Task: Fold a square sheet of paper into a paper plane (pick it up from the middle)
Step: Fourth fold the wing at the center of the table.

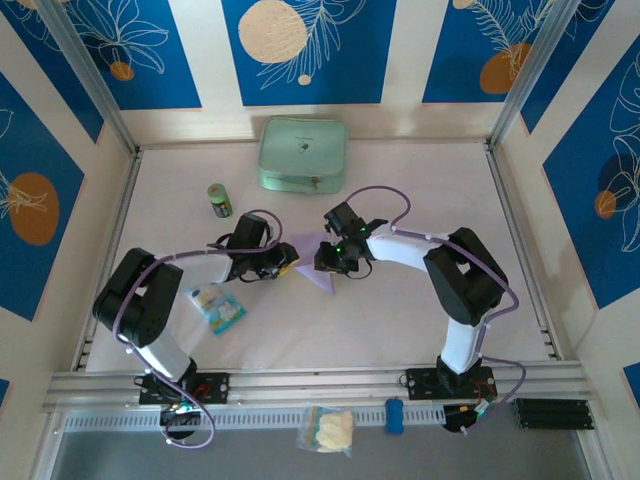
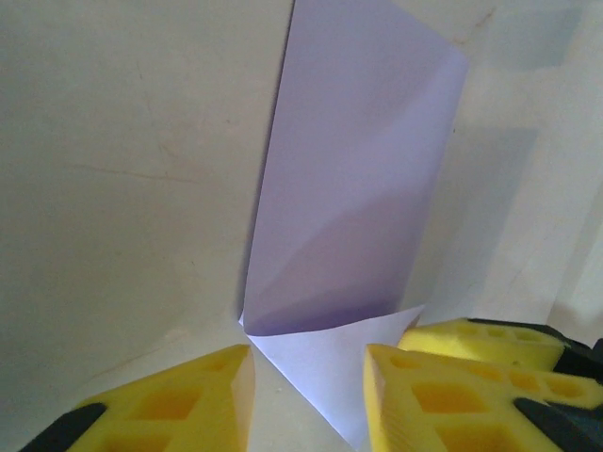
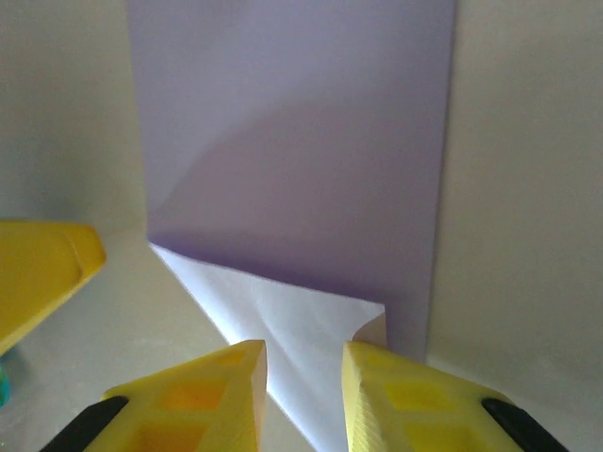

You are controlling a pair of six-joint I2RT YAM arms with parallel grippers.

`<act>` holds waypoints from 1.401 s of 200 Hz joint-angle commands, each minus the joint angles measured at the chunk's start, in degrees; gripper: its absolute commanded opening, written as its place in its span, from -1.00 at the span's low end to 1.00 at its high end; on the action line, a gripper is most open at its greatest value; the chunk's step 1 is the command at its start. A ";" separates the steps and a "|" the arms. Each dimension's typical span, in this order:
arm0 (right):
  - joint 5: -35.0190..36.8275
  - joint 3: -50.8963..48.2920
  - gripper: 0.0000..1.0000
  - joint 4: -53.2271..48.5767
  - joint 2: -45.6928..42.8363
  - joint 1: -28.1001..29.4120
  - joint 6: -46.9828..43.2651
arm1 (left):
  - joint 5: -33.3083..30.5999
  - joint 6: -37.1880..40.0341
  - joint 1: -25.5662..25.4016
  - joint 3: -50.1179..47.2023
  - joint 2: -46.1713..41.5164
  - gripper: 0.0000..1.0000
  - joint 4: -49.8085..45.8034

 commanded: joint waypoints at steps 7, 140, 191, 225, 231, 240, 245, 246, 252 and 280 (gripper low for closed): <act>-1.04 0.95 -0.47 -1.76 2.49 -0.82 -0.04 | 1.96 -1.55 -0.34 -0.18 1.95 -0.36 2.53; -1.25 0.94 -0.64 -3.69 5.54 -1.43 -1.00 | 0.86 -0.09 -0.47 0.51 2.46 -0.37 -1.31; -1.25 0.85 -0.65 -3.69 5.95 -1.44 -1.05 | 4.40 -0.31 -0.50 0.69 3.99 -0.51 2.84; -2.04 0.34 -0.65 -3.04 5.97 -1.76 -0.88 | 6.18 0.61 -0.51 1.07 4.50 -0.55 4.17; -2.14 0.26 -0.65 -2.93 5.97 -1.87 -0.87 | 6.30 0.86 -0.48 1.06 4.51 -0.55 4.34; -2.34 0.15 -0.65 -2.75 5.80 -2.00 -0.96 | 6.63 1.34 -0.51 1.06 4.47 -0.55 4.64; -2.47 0.07 -0.65 -2.62 5.80 -2.14 -1.03 | 6.96 1.68 -0.41 1.06 4.47 -0.55 4.89; -2.52 -0.02 -0.65 -2.59 5.80 -2.18 -1.08 | 7.01 1.70 -0.42 1.10 4.51 -0.55 4.91; -2.69 -0.15 -0.65 -2.34 5.71 -2.16 -1.29 | 7.39 2.18 -0.41 1.21 4.53 -0.55 5.39; -3.62 -0.55 -0.65 -1.00 5.22 -2.67 -3.50 | 8.96 4.97 -0.33 2.28 5.30 -0.55 5.06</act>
